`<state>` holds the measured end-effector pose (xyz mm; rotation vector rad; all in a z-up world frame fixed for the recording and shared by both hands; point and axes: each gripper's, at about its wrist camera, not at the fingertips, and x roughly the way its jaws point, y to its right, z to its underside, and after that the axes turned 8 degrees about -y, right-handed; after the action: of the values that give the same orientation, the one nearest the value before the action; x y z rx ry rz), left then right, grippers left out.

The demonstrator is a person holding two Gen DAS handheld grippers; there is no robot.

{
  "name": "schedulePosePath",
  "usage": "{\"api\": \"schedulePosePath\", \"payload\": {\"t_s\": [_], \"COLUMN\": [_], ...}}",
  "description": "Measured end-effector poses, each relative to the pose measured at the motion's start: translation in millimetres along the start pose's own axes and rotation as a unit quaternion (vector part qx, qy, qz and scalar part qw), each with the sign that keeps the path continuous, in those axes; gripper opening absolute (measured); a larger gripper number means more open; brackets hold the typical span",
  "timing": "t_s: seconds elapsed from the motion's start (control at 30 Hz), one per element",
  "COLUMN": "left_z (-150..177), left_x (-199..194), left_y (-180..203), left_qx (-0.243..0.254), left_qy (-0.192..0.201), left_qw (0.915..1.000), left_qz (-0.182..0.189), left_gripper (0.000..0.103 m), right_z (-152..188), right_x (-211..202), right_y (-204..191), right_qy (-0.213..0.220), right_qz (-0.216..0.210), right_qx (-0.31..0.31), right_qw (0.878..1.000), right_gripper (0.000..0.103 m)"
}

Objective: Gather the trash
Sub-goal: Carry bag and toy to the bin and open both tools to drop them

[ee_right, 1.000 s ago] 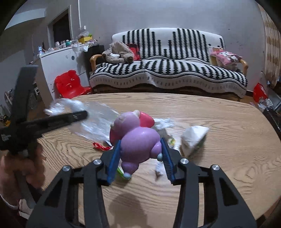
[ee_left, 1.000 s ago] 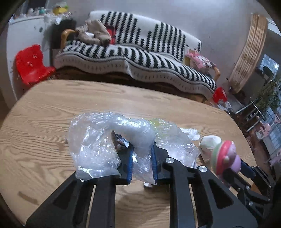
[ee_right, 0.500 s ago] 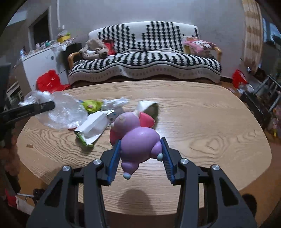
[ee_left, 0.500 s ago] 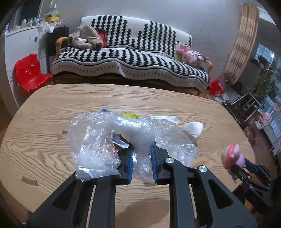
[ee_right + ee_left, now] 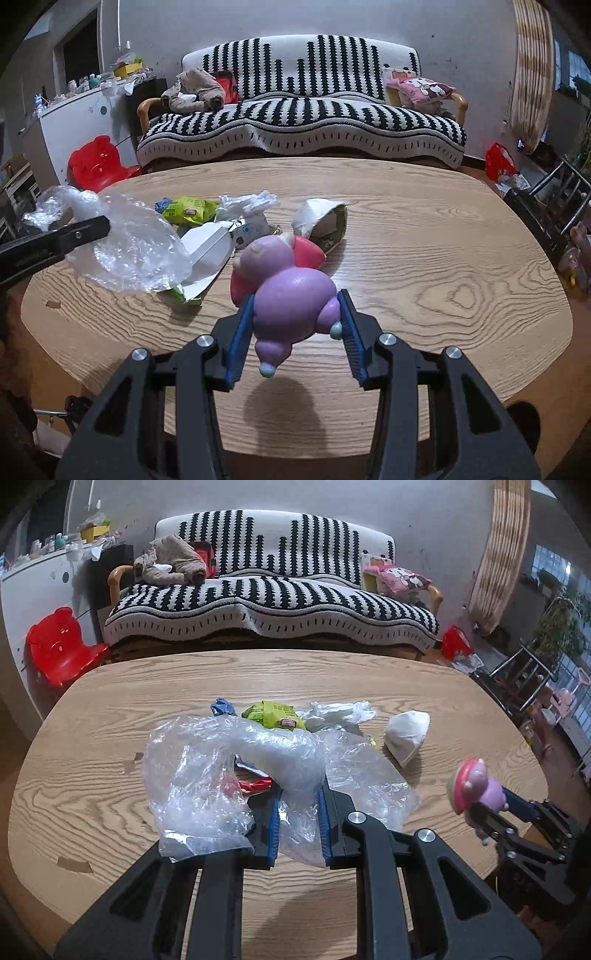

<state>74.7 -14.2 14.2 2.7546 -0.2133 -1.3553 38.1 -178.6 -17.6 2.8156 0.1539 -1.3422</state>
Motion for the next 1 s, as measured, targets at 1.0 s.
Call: {"api": "schedulePosePath", "payload": {"t_s": [1.0], "left_z": [175], "left_x": [96], "left_y": [453], "left_qx": [0.283], "left_qy": [-0.161], "left_qw": [0.9099], "left_qz": [0.257], "left_gripper": [0.017], "right_z": [264], "right_x": [-116], "right_y": [393], "right_qy": [-0.082], "right_qz": [0.143], "right_qx": [0.375], "right_qw": [0.912], "right_gripper": [0.045]}}
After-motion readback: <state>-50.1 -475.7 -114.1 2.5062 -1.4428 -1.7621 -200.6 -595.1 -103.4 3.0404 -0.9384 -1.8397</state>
